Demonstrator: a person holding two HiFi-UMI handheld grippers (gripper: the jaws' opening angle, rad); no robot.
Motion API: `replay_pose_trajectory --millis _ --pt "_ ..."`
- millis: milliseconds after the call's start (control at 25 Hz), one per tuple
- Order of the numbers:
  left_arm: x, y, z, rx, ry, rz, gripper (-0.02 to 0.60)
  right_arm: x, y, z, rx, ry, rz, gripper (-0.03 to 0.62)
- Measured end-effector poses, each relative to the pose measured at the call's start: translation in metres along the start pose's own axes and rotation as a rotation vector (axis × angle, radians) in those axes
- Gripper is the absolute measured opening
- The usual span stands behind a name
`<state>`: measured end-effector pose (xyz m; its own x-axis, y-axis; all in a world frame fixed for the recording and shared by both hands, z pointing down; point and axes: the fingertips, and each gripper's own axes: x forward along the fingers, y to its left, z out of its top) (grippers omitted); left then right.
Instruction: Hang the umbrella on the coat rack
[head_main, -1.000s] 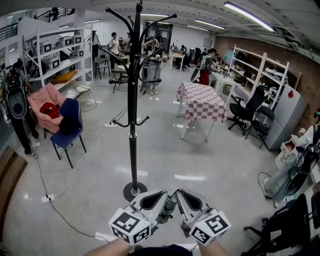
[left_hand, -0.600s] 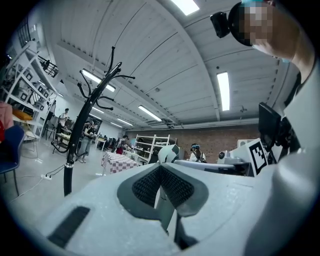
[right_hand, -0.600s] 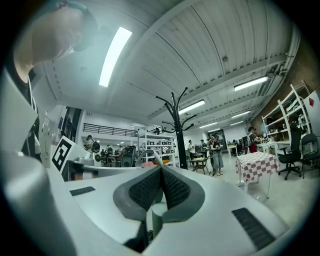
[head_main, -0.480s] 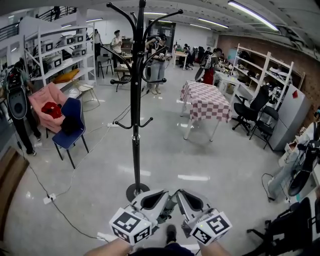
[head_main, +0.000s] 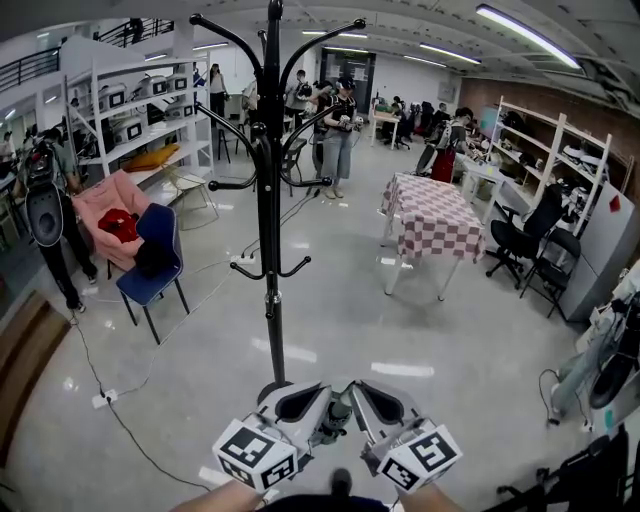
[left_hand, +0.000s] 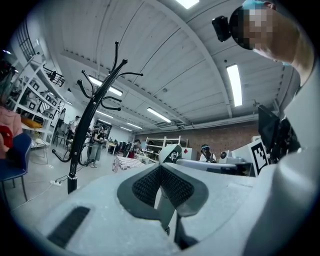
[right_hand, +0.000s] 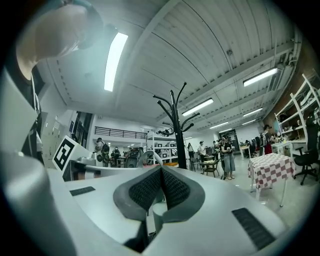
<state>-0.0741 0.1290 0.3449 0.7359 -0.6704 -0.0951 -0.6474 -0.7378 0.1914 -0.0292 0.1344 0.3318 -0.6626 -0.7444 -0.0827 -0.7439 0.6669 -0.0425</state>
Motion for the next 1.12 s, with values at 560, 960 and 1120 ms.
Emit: replay_pose_trajectory --millis 560,960,1120 --pt "0.098 0.028 -0.005 0.008 0.008 0.070 0.011 0.028 -0.100 0.001 0.013 -0.002 0.070 0.008" --pt "0.152 0.031 -0.017 -0.002 0.009 0.144 0.011 0.029 -0.158 -0.001 0.026 0.000 0.139 0.008" --pt "0.168 0.035 -0.016 0.015 0.009 0.179 0.011 0.034 -0.175 0.001 0.034 -0.004 0.172 0.008"
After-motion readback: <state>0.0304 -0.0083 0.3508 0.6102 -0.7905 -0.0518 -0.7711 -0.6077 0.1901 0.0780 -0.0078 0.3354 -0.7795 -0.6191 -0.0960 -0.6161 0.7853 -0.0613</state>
